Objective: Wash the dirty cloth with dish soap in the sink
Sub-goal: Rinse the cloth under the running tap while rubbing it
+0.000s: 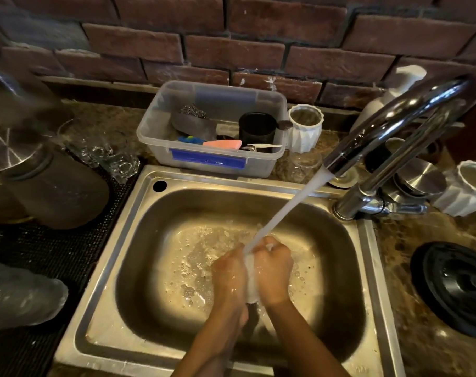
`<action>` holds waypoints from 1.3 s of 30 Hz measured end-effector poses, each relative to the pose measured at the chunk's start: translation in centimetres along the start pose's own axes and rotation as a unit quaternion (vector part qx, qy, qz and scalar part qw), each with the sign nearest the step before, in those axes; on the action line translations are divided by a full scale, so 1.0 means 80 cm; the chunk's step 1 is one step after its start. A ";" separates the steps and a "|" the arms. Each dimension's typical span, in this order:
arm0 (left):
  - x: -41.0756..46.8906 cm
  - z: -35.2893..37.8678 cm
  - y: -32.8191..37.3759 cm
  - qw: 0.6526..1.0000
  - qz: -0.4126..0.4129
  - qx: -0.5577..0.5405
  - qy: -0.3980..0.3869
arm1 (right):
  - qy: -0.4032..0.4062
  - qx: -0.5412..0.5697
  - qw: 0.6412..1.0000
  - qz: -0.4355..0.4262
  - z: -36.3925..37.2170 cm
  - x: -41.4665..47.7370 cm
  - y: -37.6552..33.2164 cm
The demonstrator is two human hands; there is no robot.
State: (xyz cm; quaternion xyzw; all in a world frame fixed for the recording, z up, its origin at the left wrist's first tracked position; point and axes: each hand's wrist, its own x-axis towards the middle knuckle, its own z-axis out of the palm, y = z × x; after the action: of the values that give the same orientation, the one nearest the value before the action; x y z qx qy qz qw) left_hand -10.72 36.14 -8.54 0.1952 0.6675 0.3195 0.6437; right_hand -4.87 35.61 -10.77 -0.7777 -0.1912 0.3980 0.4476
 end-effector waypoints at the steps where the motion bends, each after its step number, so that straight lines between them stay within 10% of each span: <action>1: 0.000 0.001 0.000 1.000 0.006 -0.002 0.005 | -0.003 -0.001 1.000 0.006 0.000 0.000 -0.001; 21: 0.027 -0.003 0.003 0.996 0.013 0.047 0.072 | -0.127 0.047 0.987 0.084 0.012 -0.015 0.011; 27: 0.014 -0.002 0.001 0.999 -0.022 0.007 -0.035 | -0.107 0.065 0.992 0.007 -0.003 0.019 0.000; 34: 0.039 -0.042 0.007 0.974 -0.120 0.072 -0.179 | -0.322 -0.013 0.938 -0.129 -0.047 0.012 -0.023; 39: 0.044 -0.044 0.010 0.997 -0.034 -0.036 -0.061 | -0.228 -0.079 0.952 -0.188 -0.068 0.015 -0.004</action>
State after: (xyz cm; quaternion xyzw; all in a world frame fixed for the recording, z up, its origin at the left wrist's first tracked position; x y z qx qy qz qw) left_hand -14.60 38.51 -10.70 0.1680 0.6215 0.3085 0.7002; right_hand 0.15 33.58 -9.49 -0.6490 -0.4616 0.4574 0.3956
